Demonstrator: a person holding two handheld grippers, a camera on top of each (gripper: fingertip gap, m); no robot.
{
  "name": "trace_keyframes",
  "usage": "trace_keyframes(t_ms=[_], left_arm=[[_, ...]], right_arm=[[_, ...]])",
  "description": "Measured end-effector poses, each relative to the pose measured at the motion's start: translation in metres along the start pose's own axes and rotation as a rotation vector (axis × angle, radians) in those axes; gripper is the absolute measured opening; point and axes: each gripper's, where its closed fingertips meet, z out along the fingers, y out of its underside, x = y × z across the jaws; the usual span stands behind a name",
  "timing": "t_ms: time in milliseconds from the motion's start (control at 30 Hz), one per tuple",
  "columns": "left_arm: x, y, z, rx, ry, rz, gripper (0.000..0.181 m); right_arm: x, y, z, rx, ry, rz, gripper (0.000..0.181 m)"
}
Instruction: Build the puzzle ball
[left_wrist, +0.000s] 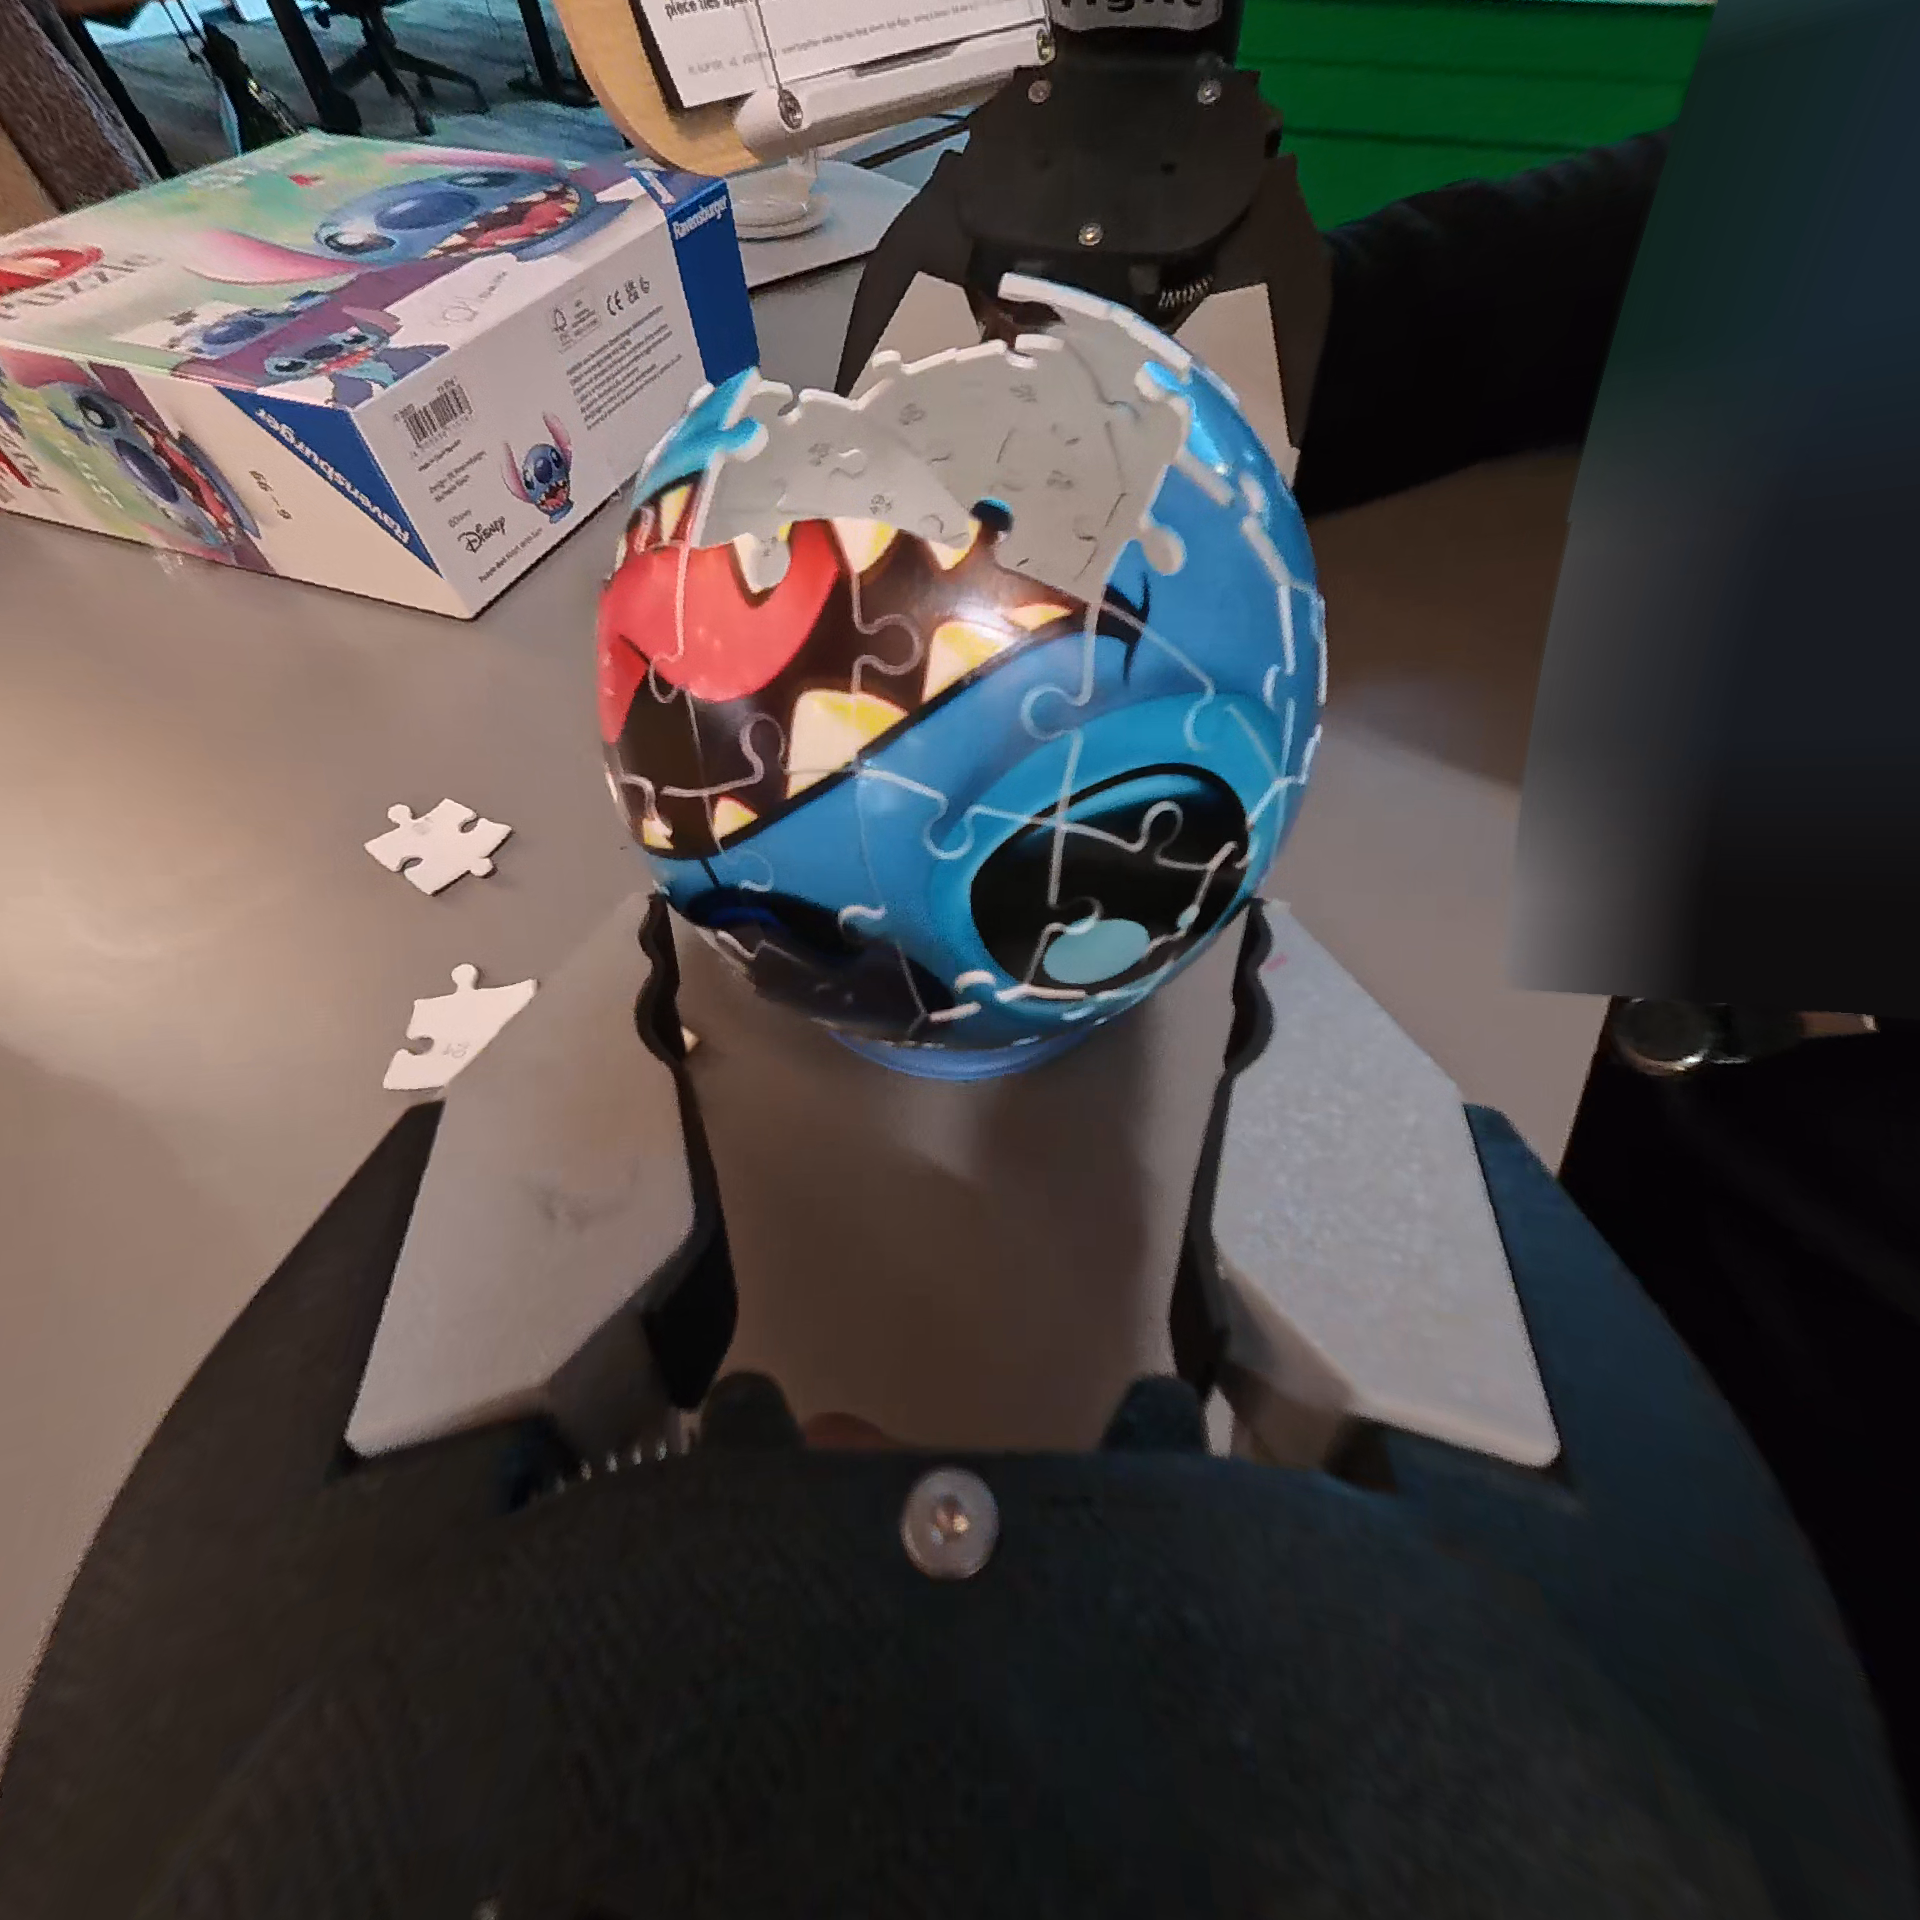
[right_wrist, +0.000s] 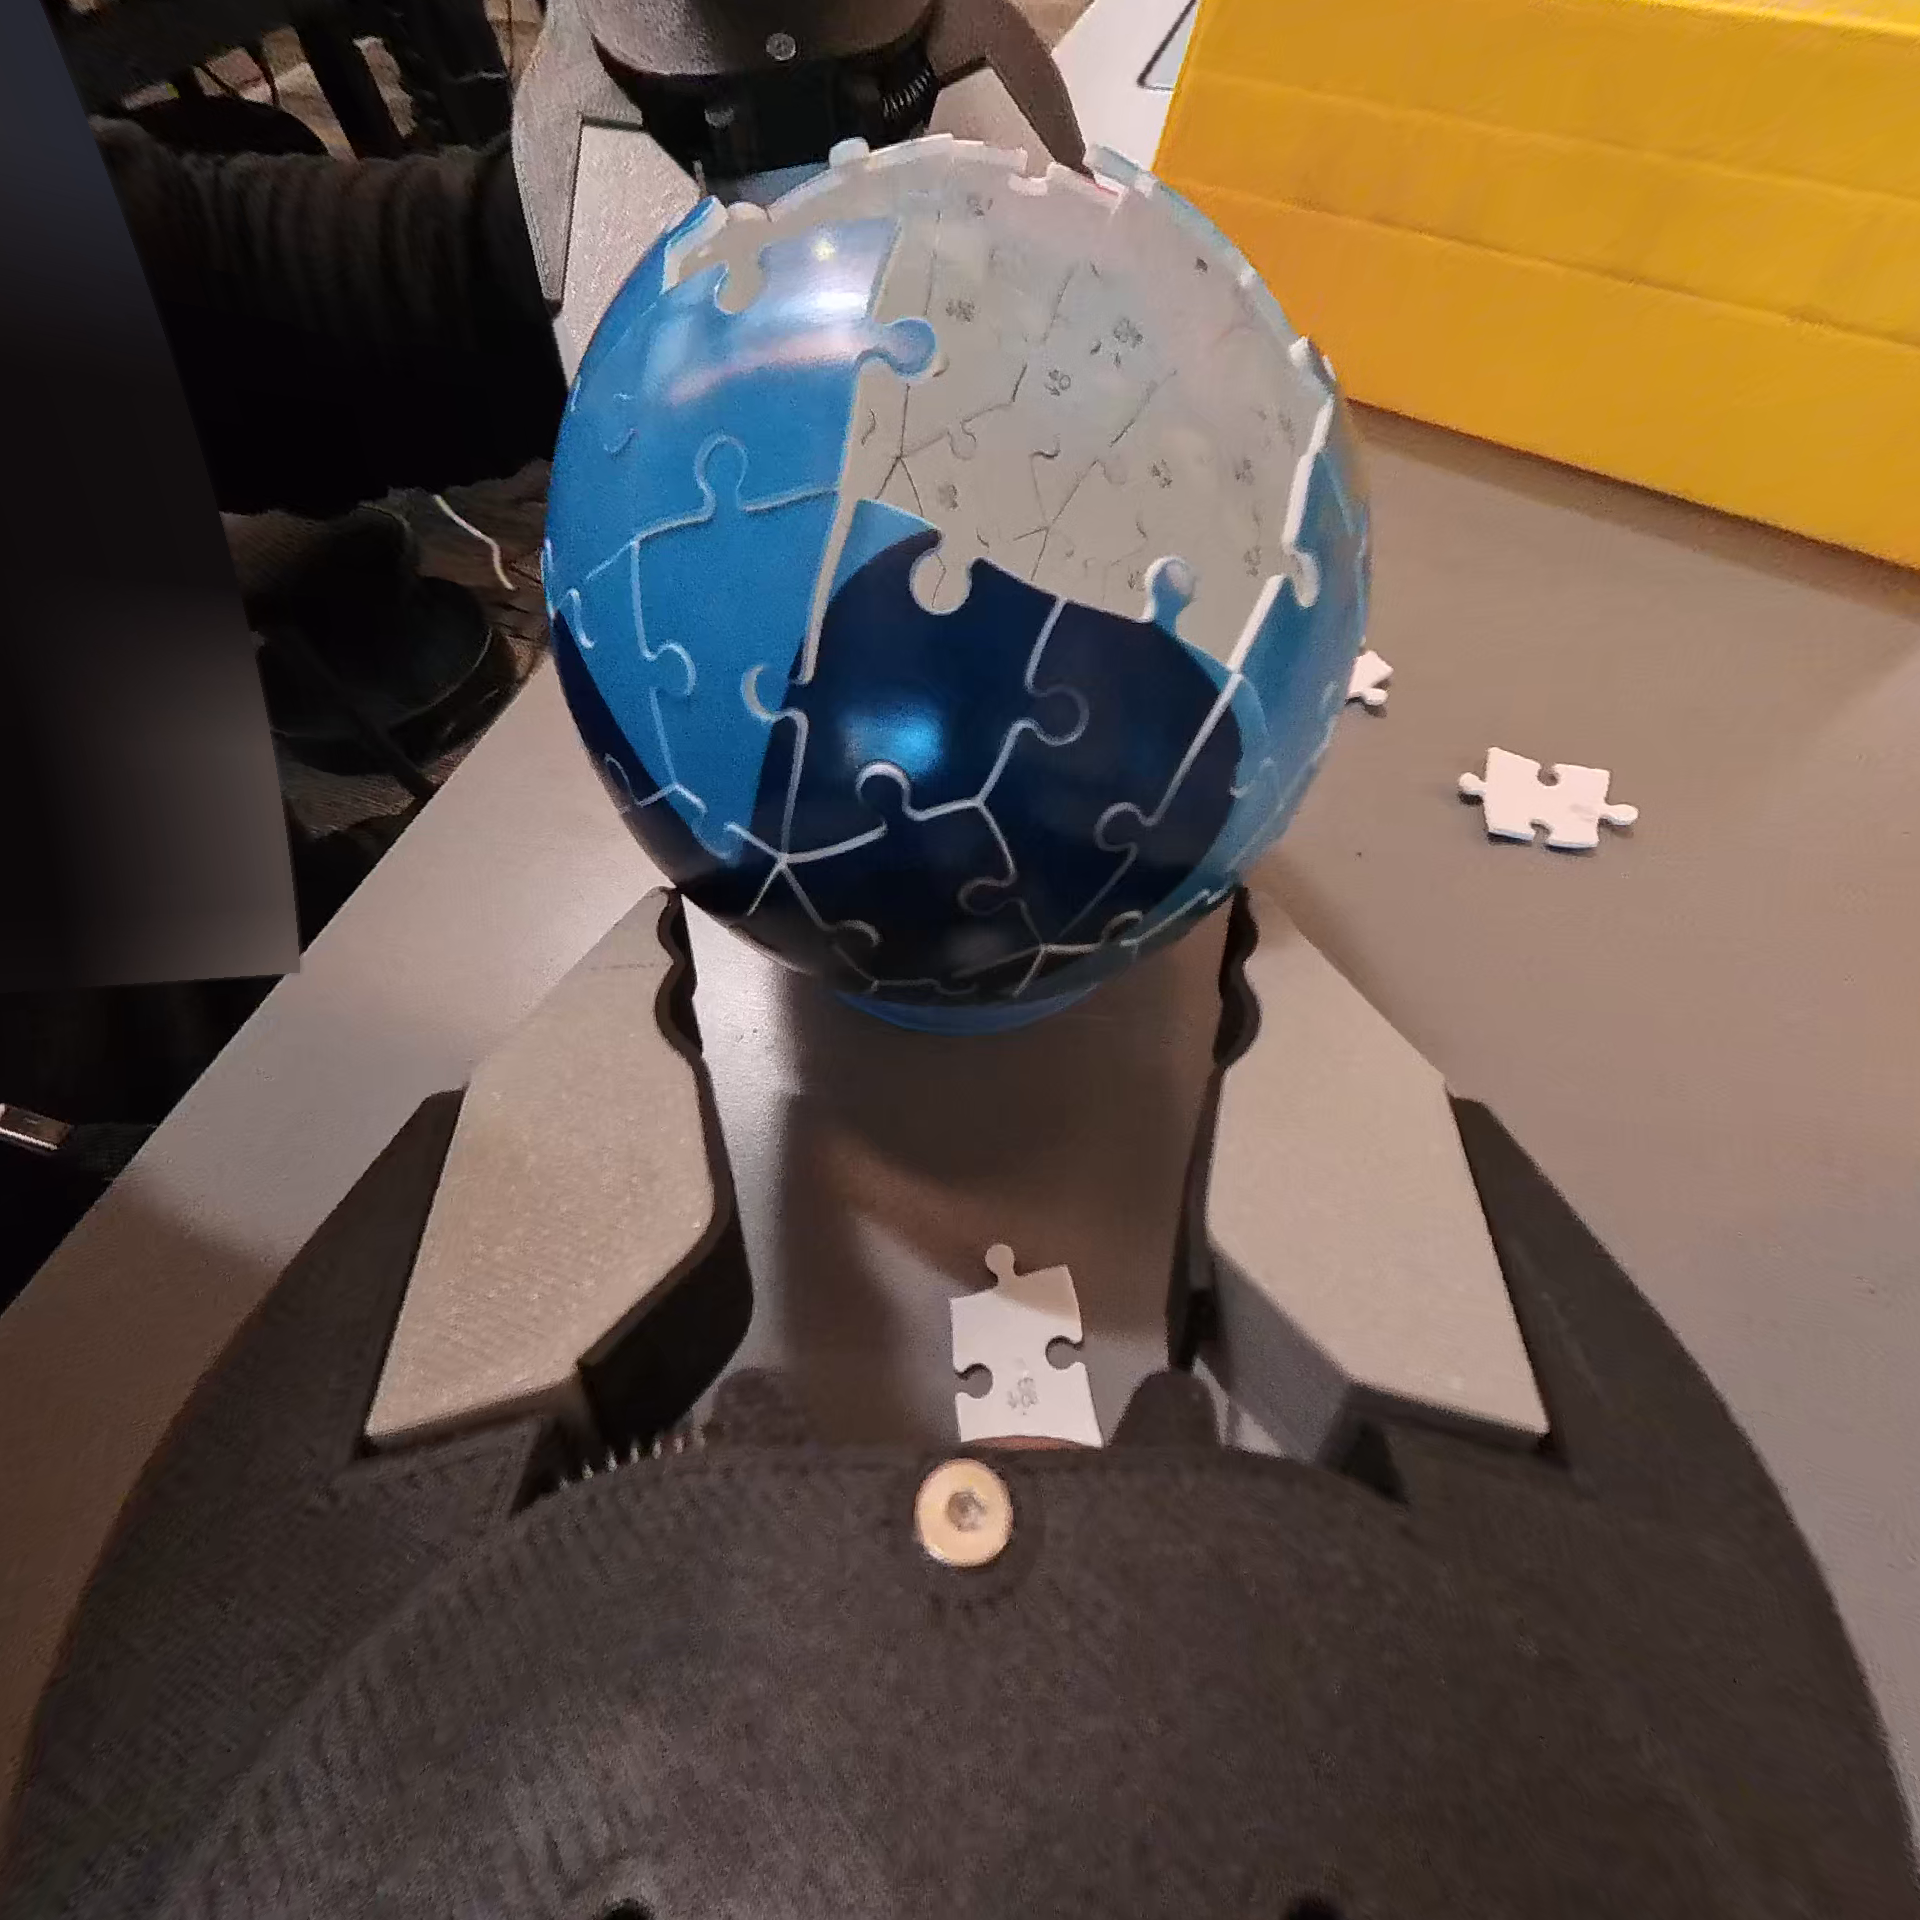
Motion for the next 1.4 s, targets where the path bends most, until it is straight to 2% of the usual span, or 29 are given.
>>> trace_keyframes(t_ms=[233, 367, 433, 500, 600, 767, 867, 1000, 1233, 1367, 1400], left_arm=[[0.004, -0.001, -0.008, 0.029, -0.001, 0.012, 0.102], [0.003, -0.002, -0.021, 0.07, -0.019, 0.002, 0.101], [0.002, 0.001, -0.03, 0.075, -0.043, 0.0, 0.1], [0.003, 0.004, -0.039, 0.08, -0.062, 0.002, 0.099], [0.001, 0.011, -0.052, 0.051, -0.107, 0.018, 0.098], [0.009, 0.005, -0.069, 0.036, -0.165, 0.05, 0.093], [0.018, 0.002, -0.07, 0.039, -0.18, 0.061, 0.089], [0.027, 0.008, -0.063, -0.026, -0.189, 0.092, 0.088], [0.037, 0.009, -0.055, -0.045, -0.167, 0.098, 0.087], [0.04, 0.008, -0.057, -0.046, -0.169, 0.106, 0.084], [0.041, 0.007, -0.058, -0.045, -0.172, 0.108, 0.083]], right_arm=[[0.001, -0.001, -0.011, -0.003, 0.017, -0.012, 0.093], [0.008, -0.009, -0.042, 0.002, 0.102, -0.035, 0.092], [0.015, -0.009, -0.066, -0.019, 0.183, -0.044, 0.082], [0.021, 0.001, -0.09, -0.075, 0.271, -0.037, 0.07], [0.02, 0.032, -0.117, -0.177, 0.34, -0.009, 0.066], [0.009, 0.081, -0.138, -0.32, 0.387, 0.044, 0.059], [-0.004, 0.096, -0.145, -0.368, 0.358, 0.031, 0.046], [-0.013, 0.108, -0.143, -0.386, 0.326, 0.061, 0.05], [-0.02, 0.113, -0.131, -0.41, 0.296, 0.063, 0.053], [-0.024, 0.111, -0.123, -0.354, 0.249, 0.106, 0.028], [-0.022, 0.111, -0.123, -0.344, 0.25, 0.12, 0.028]])
